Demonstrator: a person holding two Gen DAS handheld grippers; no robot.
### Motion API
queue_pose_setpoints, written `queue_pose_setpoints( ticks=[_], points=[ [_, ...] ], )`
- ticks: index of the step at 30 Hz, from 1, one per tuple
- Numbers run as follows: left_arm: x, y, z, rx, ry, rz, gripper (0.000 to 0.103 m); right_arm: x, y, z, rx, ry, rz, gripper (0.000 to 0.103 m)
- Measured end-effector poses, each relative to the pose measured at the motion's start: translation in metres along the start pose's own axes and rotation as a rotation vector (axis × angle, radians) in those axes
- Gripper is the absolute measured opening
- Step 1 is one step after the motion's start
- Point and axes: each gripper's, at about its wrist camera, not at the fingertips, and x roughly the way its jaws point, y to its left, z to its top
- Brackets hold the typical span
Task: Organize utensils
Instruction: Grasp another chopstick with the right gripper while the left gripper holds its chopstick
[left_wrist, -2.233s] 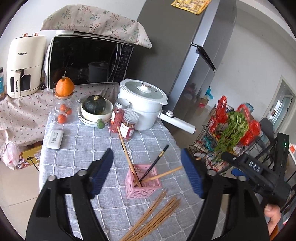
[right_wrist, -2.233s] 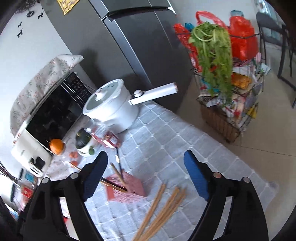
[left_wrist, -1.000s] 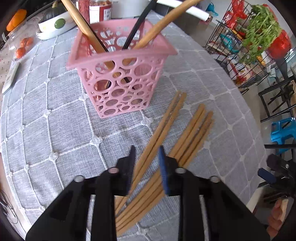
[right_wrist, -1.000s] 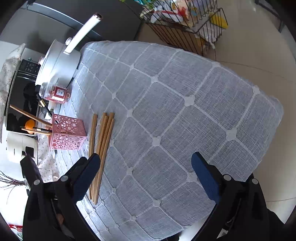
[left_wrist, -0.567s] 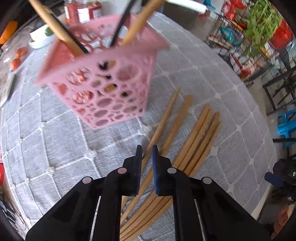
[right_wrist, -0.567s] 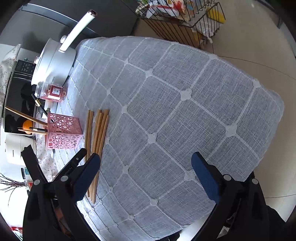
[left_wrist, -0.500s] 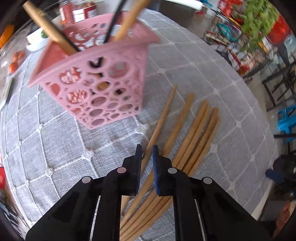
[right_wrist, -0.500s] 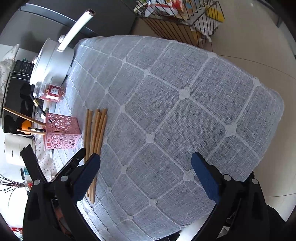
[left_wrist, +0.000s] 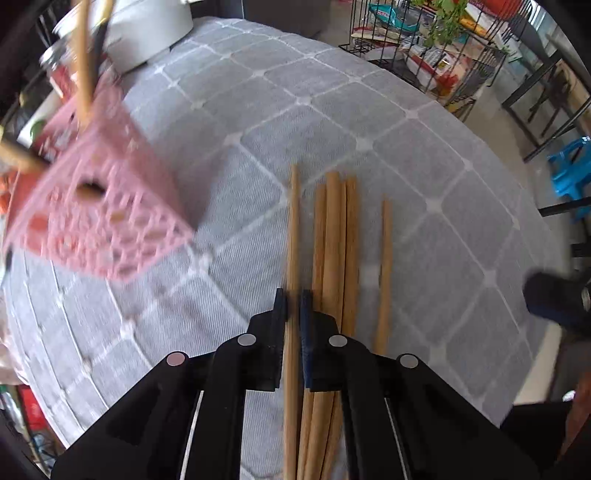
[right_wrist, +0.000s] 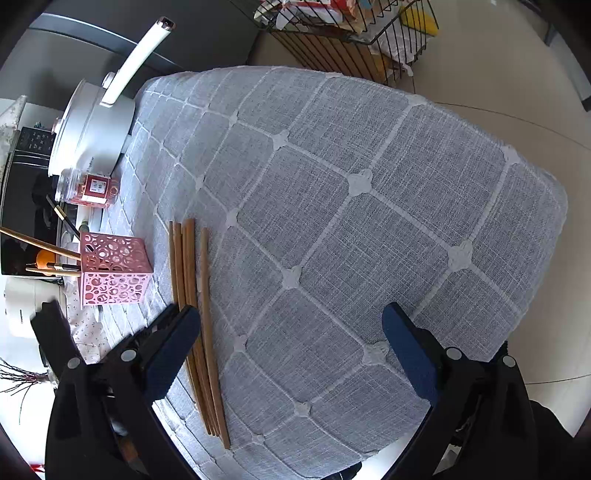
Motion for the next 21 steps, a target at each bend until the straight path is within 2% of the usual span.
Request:
queue_pose_setpoints(
  ticks=[2,6,8,11,13,18,20,21],
  points=[
    [0.007,-0.003,0.019,-0.021,-0.001,0.03,0.014,-0.001,0.0,0.001,0.006,-0.002,0.005,0.096],
    [0.015,-0.009,0.037,-0.014,-0.002,0.063,0.015,-0.003,0.0,0.003,0.005,-0.004,0.015,0.096],
    [0.016,-0.012,0.039,-0.003,0.0,0.056,0.005,-0.002,0.0,0.004,-0.004,-0.001,0.011,0.096],
    [0.006,-0.01,0.015,0.041,-0.039,0.079,0.004,0.002,0.003,0.006,-0.013,0.012,0.01,0.096],
    [-0.007,-0.004,0.001,0.012,-0.074,0.074,0.004,0.005,0.009,0.007,-0.025,0.016,0.004,0.096],
    [-0.072,0.011,-0.046,-0.036,-0.207,0.002,0.004,0.012,0.046,0.007,-0.123,-0.033,-0.042,0.094],
    [-0.094,0.018,-0.064,-0.047,-0.249,-0.01,0.004,0.018,0.061,0.008,-0.152,-0.037,-0.071,0.087],
    [-0.103,0.021,-0.07,-0.054,-0.27,-0.016,0.004,0.023,0.064,0.009,-0.153,-0.028,-0.079,0.077]
  ],
)
